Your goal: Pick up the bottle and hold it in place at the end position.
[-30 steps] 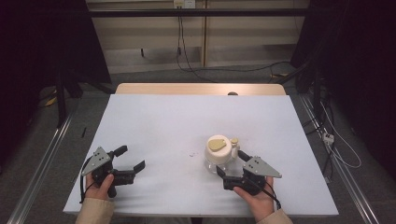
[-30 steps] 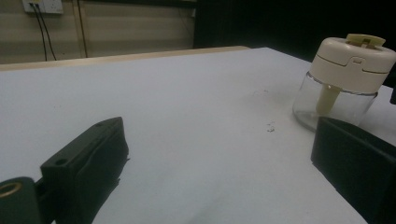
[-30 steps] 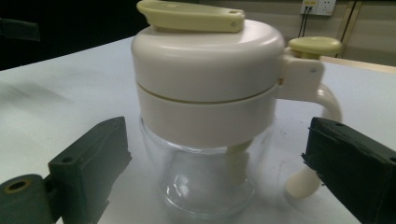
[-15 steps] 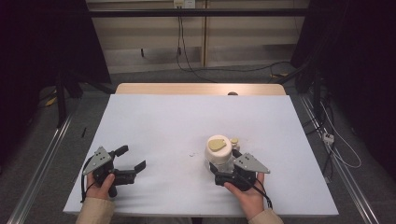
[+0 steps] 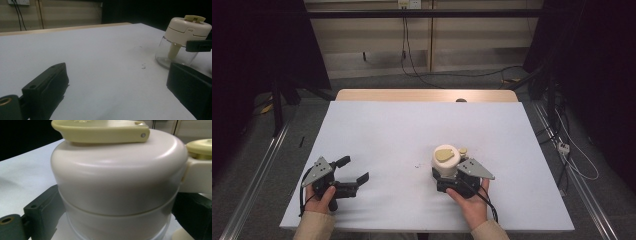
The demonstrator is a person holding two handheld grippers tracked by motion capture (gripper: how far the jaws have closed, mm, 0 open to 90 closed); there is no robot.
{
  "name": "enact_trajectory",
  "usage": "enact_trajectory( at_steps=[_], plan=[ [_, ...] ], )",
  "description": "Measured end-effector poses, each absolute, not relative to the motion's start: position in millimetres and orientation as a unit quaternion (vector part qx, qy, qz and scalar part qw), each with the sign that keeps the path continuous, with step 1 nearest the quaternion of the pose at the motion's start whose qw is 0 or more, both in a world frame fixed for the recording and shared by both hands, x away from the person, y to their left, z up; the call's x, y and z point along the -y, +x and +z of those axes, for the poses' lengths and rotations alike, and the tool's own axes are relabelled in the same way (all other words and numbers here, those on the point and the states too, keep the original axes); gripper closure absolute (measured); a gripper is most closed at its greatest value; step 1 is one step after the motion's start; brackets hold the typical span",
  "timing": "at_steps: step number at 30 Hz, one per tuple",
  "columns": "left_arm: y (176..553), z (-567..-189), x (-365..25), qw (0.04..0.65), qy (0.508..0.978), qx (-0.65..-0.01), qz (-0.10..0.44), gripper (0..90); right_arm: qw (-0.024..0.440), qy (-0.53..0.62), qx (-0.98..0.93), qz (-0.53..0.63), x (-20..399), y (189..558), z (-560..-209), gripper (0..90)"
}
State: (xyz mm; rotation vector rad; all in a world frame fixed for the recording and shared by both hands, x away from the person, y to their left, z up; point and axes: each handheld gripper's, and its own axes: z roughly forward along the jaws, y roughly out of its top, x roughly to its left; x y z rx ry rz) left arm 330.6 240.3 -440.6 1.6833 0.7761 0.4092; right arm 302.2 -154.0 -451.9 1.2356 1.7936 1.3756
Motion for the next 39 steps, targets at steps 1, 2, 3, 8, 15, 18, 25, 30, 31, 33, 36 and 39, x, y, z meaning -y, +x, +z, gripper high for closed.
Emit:
enact_trajectory(
  at_steps=[1, 2, 3, 8, 15, 18, 25, 30, 31, 33, 36, 39],
  plan=[
    [330.6, -440.7, -239.6, 0.583, 0.720, -0.334, 0.175, 3.3, 0.279, 0.463, -0.667, 0.513, 153.5, 303.1, -451.8, 3.9],
    [330.6, -440.7, -239.4, 0.583, 0.720, -0.334, 0.175, 3.4, 0.279, 0.464, -0.667, 0.512, 152.9, 303.6, -451.7, 3.8],
    [330.7, -440.6, -239.8, 0.581, 0.722, -0.332, 0.176, 3.4, 0.280, 0.464, -0.666, 0.512, 152.2, 304.2, -451.7, 3.8],
    [330.7, -440.8, -239.5, 0.582, 0.721, -0.334, 0.174, 3.4, 0.282, 0.466, -0.664, 0.511, 149.9, 307.1, -452.0, 3.5],
    [330.8, -440.9, -239.4, 0.582, 0.721, -0.334, 0.173, 3.5, 0.285, 0.473, -0.659, 0.511, 146.8, 310.2, -452.9, 3.4],
    [331.1, -441.0, -239.1, 0.581, 0.722, -0.333, 0.173, 3.5, 0.286, 0.476, -0.657, 0.510, 145.7, 311.1, -453.3, 3.7],
    [331.4, -441.2, -238.9, 0.582, 0.721, -0.333, 0.173, 3.5, 0.282, 0.480, -0.653, 0.513, 145.1, 313.2, -453.9, 4.6],
    [331.5, -441.1, -238.1, 0.583, 0.722, -0.330, 0.173, 3.5, 0.280, 0.482, -0.653, 0.513, 145.2, 313.9, -453.8, 5.0],
    [331.4, -441.0, -237.9, 0.584, 0.722, -0.330, 0.172, 3.5, 0.280, 0.481, -0.654, 0.512, 145.3, 314.1, -453.7, 5.1],
    [331.3, -440.4, -238.5, 0.579, 0.727, -0.325, 0.175, 3.5, 0.280, 0.481, -0.655, 0.511, 145.1, 314.0, -453.4, 5.2],
    [331.0, -440.4, -238.5, 0.580, 0.726, -0.325, 0.175, 3.5, 0.284, 0.482, -0.654, 0.510, 143.5, 313.4, -453.6, 5.2],
    [330.8, -440.3, -238.7, 0.580, 0.726, -0.326, 0.176, 3.5, 0.286, 0.483, -0.654, 0.508, 143.6, 312.9, -453.4, 5.2]
  ],
)
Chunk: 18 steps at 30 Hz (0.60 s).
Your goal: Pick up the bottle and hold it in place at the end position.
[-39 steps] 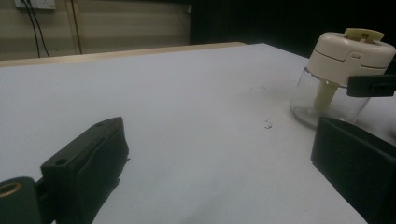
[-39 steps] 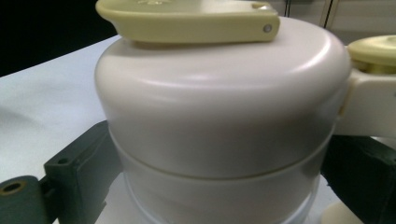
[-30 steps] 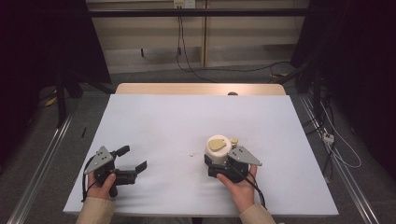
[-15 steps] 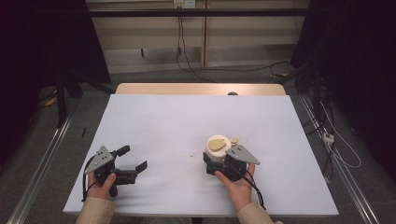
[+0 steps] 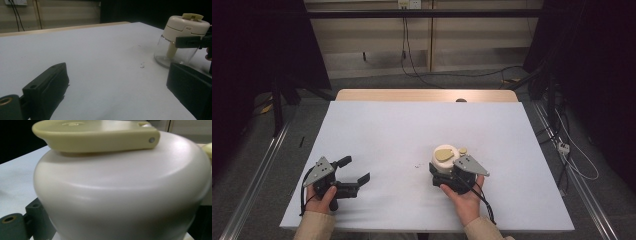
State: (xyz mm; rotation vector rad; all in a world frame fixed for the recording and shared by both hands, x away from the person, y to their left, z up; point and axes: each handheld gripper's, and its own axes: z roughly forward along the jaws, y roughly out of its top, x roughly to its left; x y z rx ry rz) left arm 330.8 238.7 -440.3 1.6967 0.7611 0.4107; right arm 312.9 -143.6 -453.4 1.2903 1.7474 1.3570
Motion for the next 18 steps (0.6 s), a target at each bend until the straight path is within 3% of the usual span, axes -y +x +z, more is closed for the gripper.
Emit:
enact_trajectory(
  at_steps=[18],
  plan=[
    [331.5, -440.2, -237.5, 0.581, 0.727, -0.322, 0.175, 3.6, 0.291, 0.483, -0.649, 0.510, 141.7, 314.6, -454.6, 5.7]
  ],
)
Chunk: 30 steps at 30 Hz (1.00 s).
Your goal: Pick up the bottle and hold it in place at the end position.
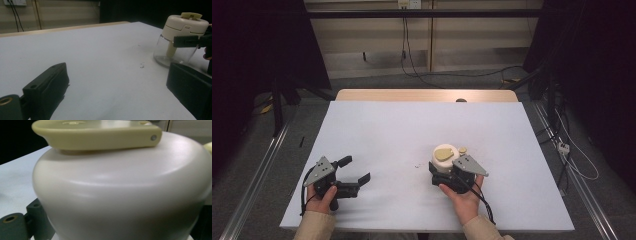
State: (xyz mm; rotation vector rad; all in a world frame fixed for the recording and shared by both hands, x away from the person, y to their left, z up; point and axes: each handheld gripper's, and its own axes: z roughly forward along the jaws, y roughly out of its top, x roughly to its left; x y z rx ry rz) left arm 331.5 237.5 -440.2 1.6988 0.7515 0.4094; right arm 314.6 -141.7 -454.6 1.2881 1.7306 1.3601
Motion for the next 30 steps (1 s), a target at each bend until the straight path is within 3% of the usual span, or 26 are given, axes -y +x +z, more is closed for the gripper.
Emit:
enact_trajectory(
  at_steps=[30],
  plan=[
    [332.8, -440.1, -239.5, 0.586, 0.721, -0.325, 0.176, 3.7, 0.290, 0.462, -0.643, 0.538, 138.4, 329.8, -440.3, 6.1]
  ],
)
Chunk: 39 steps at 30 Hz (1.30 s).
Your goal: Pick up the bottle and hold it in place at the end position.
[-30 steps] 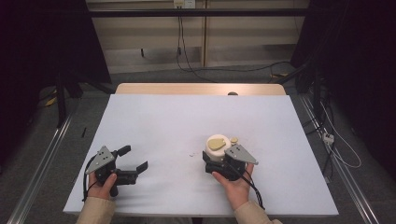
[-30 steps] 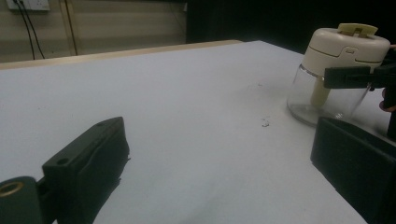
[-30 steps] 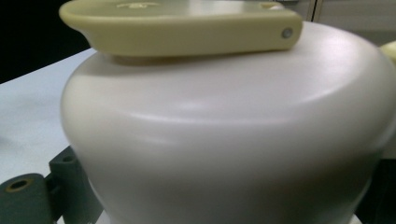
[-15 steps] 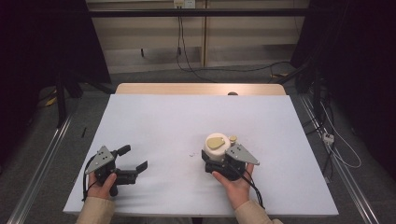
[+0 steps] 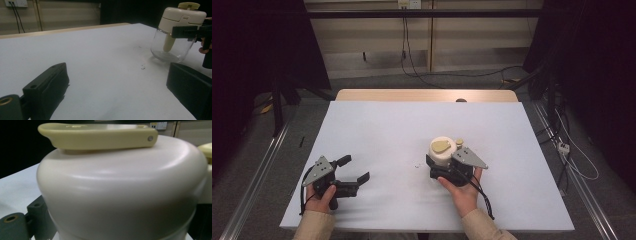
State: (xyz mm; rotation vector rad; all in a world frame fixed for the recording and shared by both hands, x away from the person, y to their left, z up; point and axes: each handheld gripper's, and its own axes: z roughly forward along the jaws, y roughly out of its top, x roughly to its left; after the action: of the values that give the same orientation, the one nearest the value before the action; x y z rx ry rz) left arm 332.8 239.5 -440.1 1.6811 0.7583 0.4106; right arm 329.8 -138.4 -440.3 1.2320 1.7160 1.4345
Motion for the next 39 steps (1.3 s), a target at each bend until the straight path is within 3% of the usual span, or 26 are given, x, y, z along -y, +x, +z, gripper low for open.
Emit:
enact_trajectory(
  at_steps=[39],
  plan=[
    [332.0, -439.1, -240.6, 0.594, 0.716, -0.323, 0.174, 3.6, 0.279, 0.453, -0.656, 0.536, 119.0, 386.1, -434.8, 6.2]
  ],
)
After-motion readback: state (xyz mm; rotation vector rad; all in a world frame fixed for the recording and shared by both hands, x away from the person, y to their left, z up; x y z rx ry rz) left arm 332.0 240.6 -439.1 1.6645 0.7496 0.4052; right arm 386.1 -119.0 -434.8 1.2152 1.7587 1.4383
